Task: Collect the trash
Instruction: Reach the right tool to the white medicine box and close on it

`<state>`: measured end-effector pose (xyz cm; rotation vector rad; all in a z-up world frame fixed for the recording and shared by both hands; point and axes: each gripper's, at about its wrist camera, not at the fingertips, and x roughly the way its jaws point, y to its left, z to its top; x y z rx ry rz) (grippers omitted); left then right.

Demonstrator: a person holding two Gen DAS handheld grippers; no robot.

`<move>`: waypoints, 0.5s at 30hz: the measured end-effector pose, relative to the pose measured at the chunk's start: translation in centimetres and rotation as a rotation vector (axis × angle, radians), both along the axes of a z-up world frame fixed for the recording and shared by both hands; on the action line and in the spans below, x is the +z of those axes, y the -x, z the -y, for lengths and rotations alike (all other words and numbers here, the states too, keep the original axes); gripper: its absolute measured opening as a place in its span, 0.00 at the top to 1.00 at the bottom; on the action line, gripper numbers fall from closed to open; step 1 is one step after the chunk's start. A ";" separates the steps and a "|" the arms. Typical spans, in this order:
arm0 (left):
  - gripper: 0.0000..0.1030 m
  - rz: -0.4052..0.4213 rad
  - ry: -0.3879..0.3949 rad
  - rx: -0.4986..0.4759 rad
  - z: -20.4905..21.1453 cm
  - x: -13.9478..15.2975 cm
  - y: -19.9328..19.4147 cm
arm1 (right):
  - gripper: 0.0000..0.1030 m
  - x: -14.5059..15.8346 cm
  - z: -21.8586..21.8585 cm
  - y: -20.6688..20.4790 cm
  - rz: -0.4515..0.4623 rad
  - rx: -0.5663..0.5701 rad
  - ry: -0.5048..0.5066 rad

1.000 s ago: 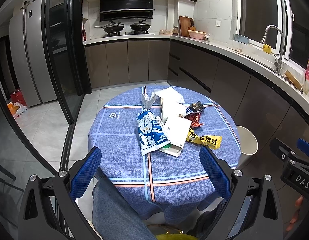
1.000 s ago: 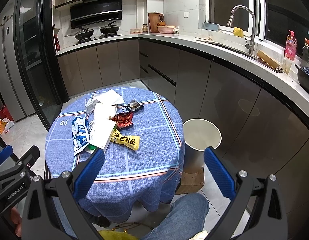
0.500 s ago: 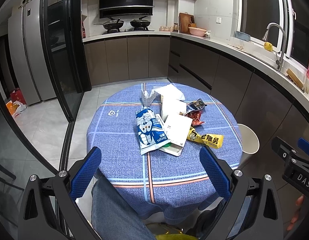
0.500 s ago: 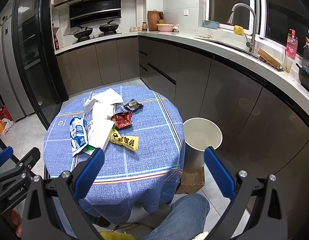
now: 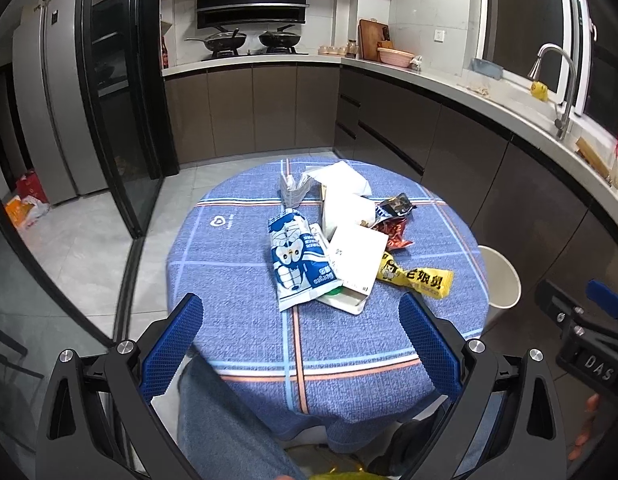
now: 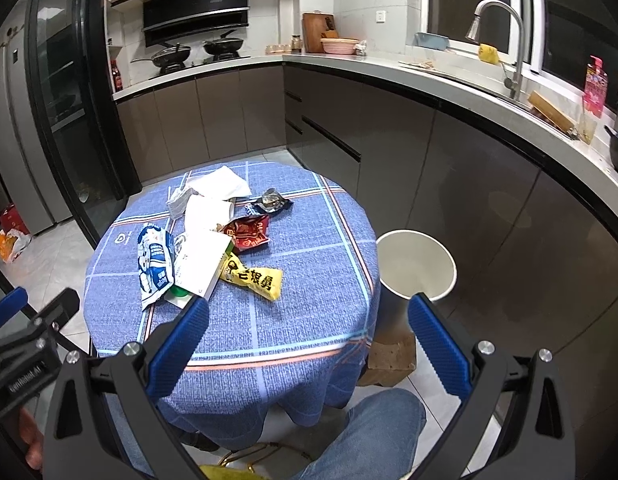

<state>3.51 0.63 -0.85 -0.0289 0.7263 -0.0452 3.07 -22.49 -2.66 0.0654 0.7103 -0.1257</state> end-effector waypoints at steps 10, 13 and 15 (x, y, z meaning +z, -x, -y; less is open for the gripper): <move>0.08 -0.129 0.121 -0.060 -4.0 -4.1 -5.8 | 0.03 -6.6 -1.7 -6.5 -0.100 0.357 -0.254; 0.08 -0.156 0.150 -0.074 -4.9 -5.0 -8.1 | 0.03 -9.0 -3.5 -9.1 -0.166 0.399 -0.291; 0.08 -0.177 0.172 -0.090 -5.3 -5.8 -10.0 | 0.05 -10.5 -4.3 -10.5 -0.205 0.409 -0.318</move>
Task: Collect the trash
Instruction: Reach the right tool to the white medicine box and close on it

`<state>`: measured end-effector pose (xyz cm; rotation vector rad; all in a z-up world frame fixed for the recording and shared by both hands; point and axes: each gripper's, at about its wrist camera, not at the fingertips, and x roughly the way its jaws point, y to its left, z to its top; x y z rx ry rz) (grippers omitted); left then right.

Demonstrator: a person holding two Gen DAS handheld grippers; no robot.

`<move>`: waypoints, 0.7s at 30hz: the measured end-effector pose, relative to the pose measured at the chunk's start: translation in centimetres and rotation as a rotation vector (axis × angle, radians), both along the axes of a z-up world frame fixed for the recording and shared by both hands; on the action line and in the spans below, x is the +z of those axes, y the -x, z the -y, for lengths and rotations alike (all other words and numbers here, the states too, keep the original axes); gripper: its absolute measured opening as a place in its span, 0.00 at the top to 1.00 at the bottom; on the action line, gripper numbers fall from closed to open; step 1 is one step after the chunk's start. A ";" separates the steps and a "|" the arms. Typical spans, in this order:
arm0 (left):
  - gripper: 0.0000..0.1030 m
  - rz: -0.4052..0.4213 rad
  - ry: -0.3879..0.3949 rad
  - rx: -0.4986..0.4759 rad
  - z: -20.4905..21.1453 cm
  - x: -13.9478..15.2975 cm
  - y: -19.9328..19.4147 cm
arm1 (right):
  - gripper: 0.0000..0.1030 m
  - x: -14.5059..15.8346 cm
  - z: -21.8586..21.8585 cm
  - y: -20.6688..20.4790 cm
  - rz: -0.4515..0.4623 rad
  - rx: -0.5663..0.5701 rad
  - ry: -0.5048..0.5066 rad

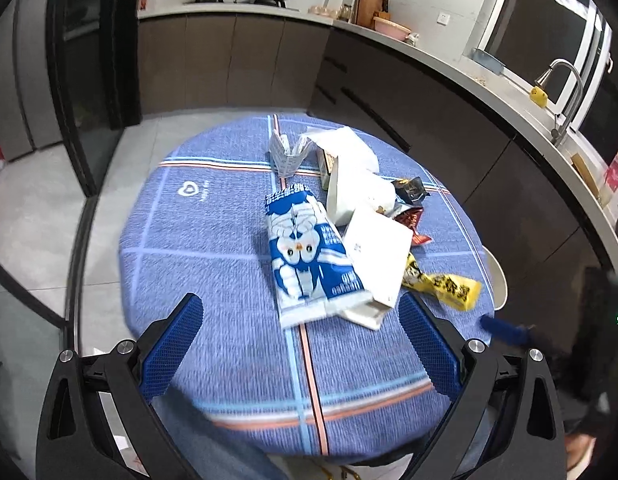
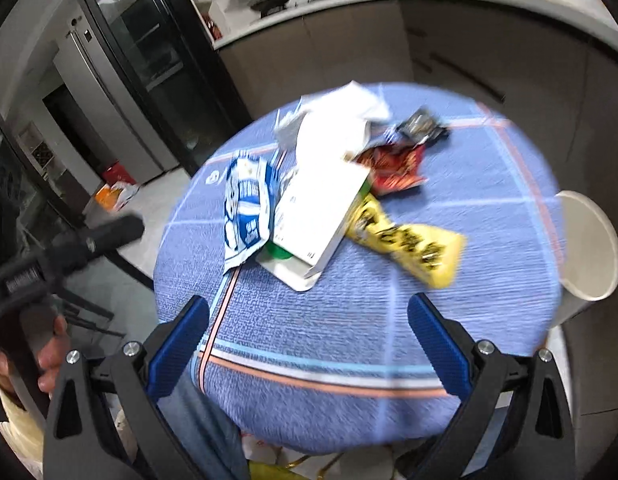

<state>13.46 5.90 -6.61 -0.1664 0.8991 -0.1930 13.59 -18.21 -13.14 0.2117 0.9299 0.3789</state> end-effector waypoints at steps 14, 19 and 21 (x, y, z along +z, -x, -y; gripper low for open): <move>0.11 -0.121 0.047 -0.064 -0.3 -4.2 -8.3 | 0.57 -4.9 -3.7 -5.8 -0.055 0.022 0.109; 0.12 -0.142 0.049 -0.075 0.4 -4.7 -9.7 | 0.97 -4.7 -3.8 -6.4 0.027 0.006 0.223; 0.12 -0.132 0.053 -0.069 0.3 -4.4 -9.5 | 0.98 -4.1 -4.2 -5.9 0.138 -0.010 0.341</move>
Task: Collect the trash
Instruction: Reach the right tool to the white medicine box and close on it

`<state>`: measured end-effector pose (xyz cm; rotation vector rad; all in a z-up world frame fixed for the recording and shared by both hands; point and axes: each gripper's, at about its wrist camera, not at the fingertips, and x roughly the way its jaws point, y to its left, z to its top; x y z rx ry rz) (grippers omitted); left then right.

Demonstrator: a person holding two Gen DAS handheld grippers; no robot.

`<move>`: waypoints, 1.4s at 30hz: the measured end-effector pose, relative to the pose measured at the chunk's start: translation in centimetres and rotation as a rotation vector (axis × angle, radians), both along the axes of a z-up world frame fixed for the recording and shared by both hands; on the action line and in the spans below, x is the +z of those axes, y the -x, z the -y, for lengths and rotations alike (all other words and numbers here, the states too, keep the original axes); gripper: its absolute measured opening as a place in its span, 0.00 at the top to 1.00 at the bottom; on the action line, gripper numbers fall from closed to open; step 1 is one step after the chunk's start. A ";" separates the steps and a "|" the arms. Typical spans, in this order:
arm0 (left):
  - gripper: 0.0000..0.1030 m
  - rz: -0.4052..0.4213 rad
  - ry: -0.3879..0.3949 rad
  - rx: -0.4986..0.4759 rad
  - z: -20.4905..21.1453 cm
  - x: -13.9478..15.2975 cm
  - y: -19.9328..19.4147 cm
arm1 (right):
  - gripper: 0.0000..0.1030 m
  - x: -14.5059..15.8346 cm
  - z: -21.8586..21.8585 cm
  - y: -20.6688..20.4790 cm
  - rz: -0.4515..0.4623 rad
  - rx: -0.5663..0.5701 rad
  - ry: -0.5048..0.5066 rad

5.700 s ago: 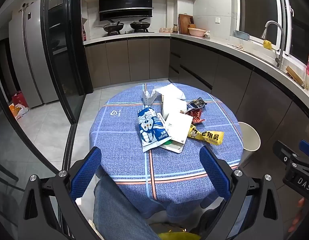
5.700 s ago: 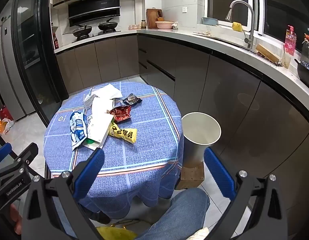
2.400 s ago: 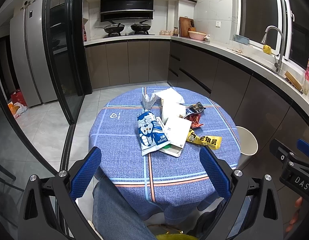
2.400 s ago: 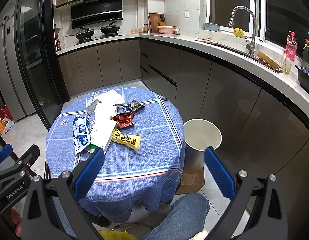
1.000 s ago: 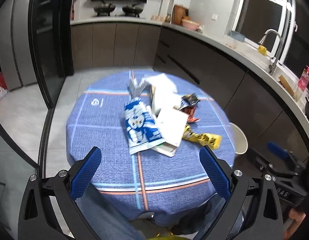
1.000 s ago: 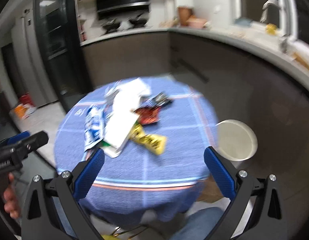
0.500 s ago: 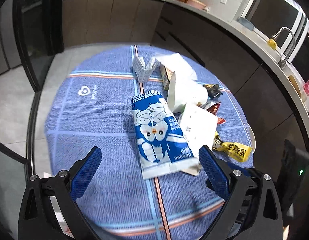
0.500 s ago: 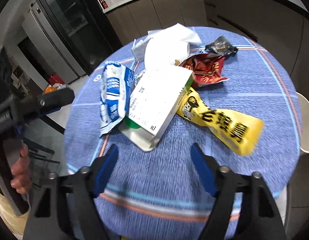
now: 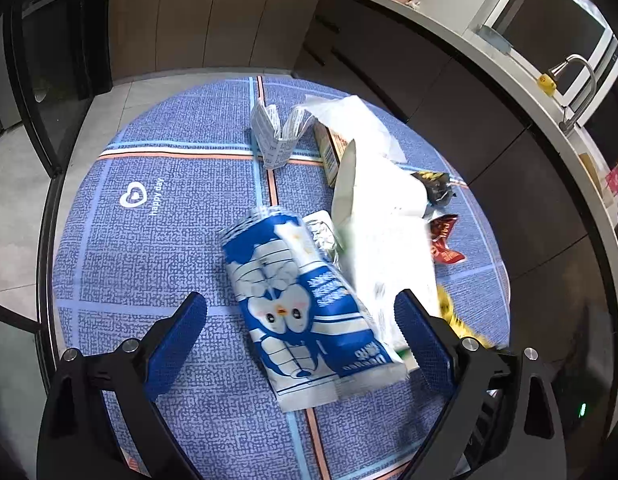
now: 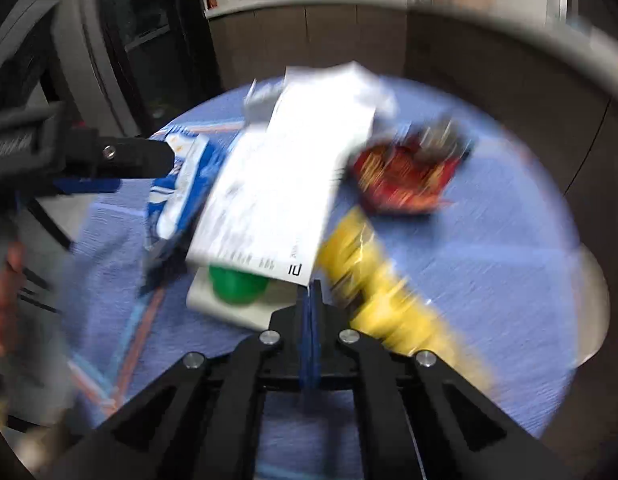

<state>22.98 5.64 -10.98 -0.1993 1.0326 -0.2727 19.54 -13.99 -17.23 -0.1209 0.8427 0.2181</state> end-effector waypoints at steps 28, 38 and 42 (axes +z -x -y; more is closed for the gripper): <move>0.49 -0.181 0.119 -0.193 4.1 -3.5 -3.9 | 0.73 -0.1 4.3 -3.1 -0.151 0.206 -0.307; 0.69 -0.252 0.130 -0.250 5.5 -4.9 -6.6 | 0.63 -1.7 4.8 -5.8 -0.264 0.228 -0.396; 0.70 -0.200 0.158 -0.245 5.8 -3.3 -5.9 | 0.72 -0.3 5.0 -5.0 -0.196 0.212 -0.359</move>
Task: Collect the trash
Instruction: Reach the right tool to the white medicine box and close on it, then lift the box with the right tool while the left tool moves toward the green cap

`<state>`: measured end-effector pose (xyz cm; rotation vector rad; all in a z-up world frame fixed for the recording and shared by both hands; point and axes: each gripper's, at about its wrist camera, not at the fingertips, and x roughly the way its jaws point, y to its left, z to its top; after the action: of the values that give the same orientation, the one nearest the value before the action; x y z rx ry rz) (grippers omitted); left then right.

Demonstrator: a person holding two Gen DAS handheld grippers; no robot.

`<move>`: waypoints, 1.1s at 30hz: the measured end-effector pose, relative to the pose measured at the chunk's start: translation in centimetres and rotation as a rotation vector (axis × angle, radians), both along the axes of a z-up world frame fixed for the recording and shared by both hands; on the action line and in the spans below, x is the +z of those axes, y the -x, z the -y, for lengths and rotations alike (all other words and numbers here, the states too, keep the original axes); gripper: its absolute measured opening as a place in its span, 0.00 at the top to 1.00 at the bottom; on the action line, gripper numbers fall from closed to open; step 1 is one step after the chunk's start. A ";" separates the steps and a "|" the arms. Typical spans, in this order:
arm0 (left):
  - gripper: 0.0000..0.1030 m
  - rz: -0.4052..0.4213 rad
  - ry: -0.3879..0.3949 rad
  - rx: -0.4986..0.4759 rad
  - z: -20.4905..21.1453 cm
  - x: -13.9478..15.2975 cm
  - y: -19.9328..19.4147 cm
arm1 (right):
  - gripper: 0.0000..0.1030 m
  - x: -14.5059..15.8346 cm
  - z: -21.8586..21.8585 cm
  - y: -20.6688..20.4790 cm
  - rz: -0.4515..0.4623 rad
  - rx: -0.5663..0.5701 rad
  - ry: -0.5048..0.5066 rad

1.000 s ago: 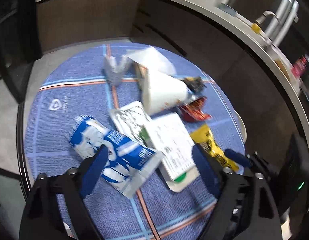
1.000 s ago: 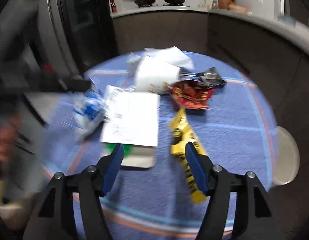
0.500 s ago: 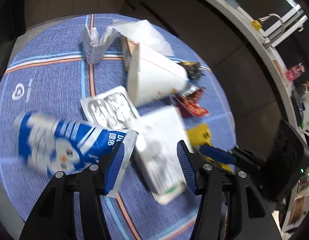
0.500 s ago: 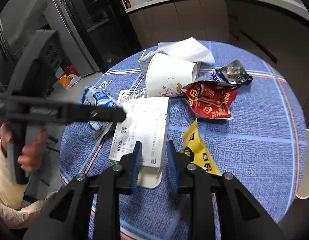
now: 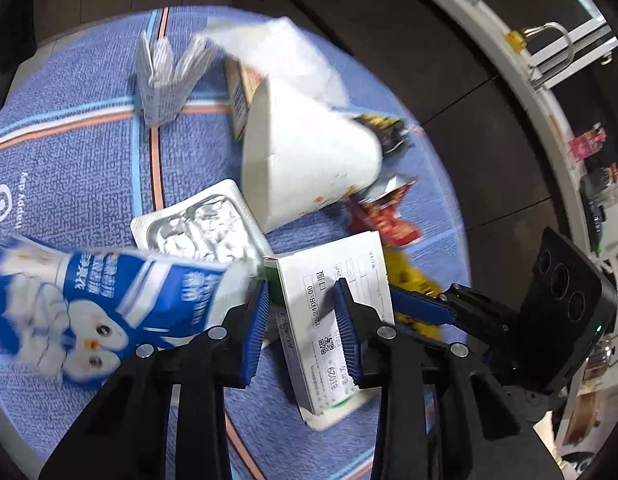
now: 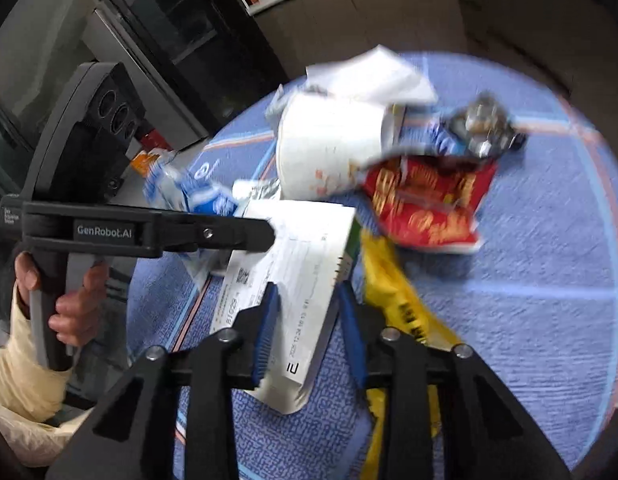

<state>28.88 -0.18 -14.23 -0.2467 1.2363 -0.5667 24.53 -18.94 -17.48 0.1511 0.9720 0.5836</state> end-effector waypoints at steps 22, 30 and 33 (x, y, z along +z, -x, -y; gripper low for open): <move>0.73 0.356 0.114 -0.037 0.0 12.0 7.5 | 0.72 10.1 1.5 7.8 0.462 -0.052 0.066; 0.72 0.236 0.018 -0.043 2.2 5.7 4.6 | 0.59 5.5 1.7 4.0 0.306 -0.103 0.137; 0.55 0.234 -0.018 0.004 0.8 4.6 4.7 | 0.39 4.0 1.8 3.9 0.268 -0.111 0.142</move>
<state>24.15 -0.95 -9.68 -0.1620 1.0135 -0.5638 20.59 -20.71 -13.44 -0.0005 0.7368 0.4188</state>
